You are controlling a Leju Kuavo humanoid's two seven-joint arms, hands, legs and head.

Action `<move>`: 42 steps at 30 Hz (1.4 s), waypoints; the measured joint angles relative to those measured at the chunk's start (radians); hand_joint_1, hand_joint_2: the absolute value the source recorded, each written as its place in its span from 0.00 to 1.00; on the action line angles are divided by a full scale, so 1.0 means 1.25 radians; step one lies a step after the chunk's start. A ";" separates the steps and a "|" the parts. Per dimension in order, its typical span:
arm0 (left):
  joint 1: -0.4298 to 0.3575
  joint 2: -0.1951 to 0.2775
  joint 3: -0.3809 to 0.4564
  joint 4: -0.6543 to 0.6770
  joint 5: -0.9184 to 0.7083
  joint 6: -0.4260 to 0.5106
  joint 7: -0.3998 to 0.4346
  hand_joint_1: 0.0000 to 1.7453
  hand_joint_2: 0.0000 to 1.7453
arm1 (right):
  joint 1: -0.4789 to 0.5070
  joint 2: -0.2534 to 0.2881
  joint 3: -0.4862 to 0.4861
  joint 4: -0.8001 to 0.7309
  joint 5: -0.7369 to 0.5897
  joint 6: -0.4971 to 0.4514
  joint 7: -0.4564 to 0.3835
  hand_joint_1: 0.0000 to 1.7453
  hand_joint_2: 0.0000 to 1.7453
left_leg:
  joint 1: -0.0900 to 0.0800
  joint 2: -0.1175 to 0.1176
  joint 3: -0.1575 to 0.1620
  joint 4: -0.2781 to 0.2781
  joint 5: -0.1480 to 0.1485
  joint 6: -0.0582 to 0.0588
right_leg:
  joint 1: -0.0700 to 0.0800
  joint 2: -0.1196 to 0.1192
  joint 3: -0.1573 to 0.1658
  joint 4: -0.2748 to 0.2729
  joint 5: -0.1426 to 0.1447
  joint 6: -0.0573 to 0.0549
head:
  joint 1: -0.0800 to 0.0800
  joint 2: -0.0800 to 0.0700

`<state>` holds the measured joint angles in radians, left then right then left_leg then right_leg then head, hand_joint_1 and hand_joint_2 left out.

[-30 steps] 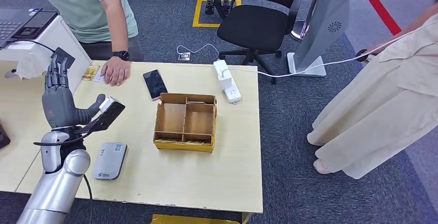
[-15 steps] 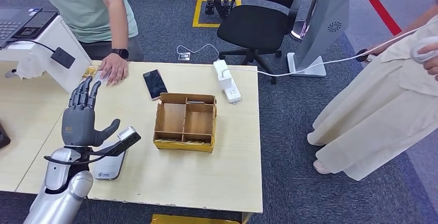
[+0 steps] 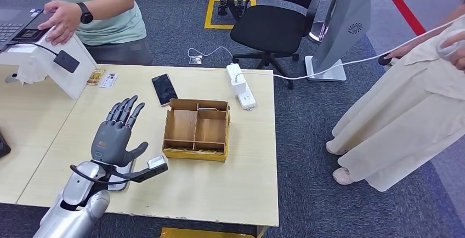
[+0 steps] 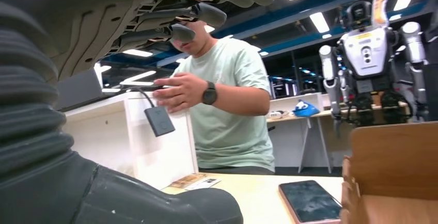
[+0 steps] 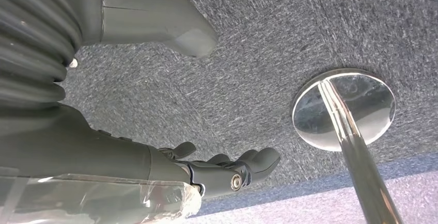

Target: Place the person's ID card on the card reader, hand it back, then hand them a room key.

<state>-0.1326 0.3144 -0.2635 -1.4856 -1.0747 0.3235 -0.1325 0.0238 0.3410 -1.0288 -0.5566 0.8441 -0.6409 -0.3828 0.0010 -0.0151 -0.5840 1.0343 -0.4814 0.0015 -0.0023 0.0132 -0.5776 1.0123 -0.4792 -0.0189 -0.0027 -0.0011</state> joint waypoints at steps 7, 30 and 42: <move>-0.008 0.018 -0.016 0.004 0.004 -0.017 0.000 0.00 1.00 | -0.003 0.000 -0.007 0.000 0.002 0.000 -0.001 0.00 1.00 | 0.000 0.000 0.000 0.000 0.000 0.000 | 0.000 0.000 0.000 0.000 0.000 0.000 | 0.000 0.000; -0.057 0.178 -0.056 0.003 0.055 -0.157 -0.017 0.00 1.00 | -0.032 -0.002 -0.041 0.030 0.012 -0.002 -0.028 0.00 1.00 | 0.000 0.001 0.000 0.000 0.000 0.000 | 0.000 0.001 0.000 0.001 0.000 0.000 | 0.000 0.000; 0.048 0.223 -0.043 -0.032 0.074 -0.141 -0.014 0.00 1.00 | -0.033 -0.001 -0.056 0.032 0.019 0.001 -0.026 0.00 1.00 | 0.000 0.001 0.000 0.000 0.000 0.000 | 0.000 0.001 0.000 0.000 0.000 0.000 | 0.000 0.000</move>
<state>-0.0729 0.5926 -0.3174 -1.5260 -0.9828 0.1474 -0.1495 -0.0168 0.3394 -1.0994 -0.5161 0.8684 -0.6401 -0.4153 0.0013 -0.0144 -0.5840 1.0340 -0.4811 0.0011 -0.0020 0.0139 -0.5777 1.0129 -0.4795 -0.0195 -0.0027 -0.0011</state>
